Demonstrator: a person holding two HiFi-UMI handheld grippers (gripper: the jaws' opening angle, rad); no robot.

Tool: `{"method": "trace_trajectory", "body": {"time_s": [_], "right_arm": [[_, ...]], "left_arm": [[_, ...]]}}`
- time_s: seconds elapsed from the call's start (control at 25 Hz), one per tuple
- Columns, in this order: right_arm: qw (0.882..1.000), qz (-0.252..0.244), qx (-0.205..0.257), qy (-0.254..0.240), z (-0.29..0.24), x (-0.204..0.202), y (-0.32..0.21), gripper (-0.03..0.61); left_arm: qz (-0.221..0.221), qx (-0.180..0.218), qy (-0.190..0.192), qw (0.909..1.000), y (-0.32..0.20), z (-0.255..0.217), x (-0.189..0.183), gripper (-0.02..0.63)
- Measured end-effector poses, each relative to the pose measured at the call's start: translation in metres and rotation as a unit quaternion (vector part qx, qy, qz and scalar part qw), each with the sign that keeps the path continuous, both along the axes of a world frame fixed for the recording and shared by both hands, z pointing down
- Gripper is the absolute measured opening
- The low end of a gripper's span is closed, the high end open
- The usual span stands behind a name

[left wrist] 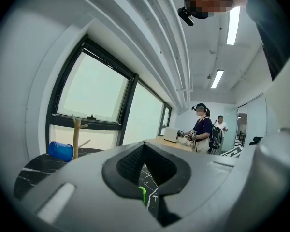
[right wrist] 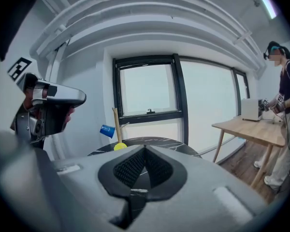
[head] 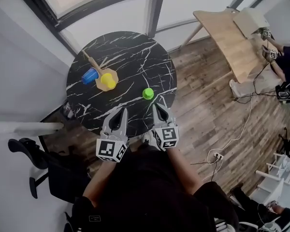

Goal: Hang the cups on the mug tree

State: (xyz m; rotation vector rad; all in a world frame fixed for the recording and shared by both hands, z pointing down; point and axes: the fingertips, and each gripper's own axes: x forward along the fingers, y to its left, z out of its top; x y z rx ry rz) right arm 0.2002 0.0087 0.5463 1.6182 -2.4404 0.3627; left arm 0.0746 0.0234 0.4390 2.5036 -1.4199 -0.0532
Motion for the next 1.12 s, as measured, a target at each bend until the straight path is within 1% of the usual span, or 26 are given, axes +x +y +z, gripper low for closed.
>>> {"method": "trace_trajectory", "body": {"time_s": [0.2,0.4,0.64,0.8,0.96,1.12], "right_arm": [[1.000,0.017,-0.005,-0.004,0.003,0.025,0.009,0.002],[1.000,0.017,-0.010,-0.007,0.009,0.037,0.013,0.002],[0.999,0.034,-0.039,-0.003,0.030,0.044,0.012,0.003],[0.998,0.046,-0.045,0.000,0.038,0.046,0.003,0.035],[0.997,0.043,-0.060,0.005,0.053,0.040,-0.009,0.074],[0.995,0.041,-0.090,0.017,0.083,0.034,-0.020,0.112]], "left_arm": [[0.006,-0.002,-0.003,1.0000,0.006,0.000,0.024,-0.006],[0.010,-0.011,-0.010,0.9998,0.009,0.006,0.040,-0.006],[0.022,-0.026,-0.016,0.9993,0.010,0.025,0.049,-0.006],[0.026,-0.031,-0.020,0.9990,0.003,0.030,0.050,-0.006],[0.028,-0.042,-0.022,0.9985,-0.006,0.040,0.047,-0.006],[0.035,-0.050,-0.024,0.9978,-0.012,0.048,0.047,-0.006]]}}
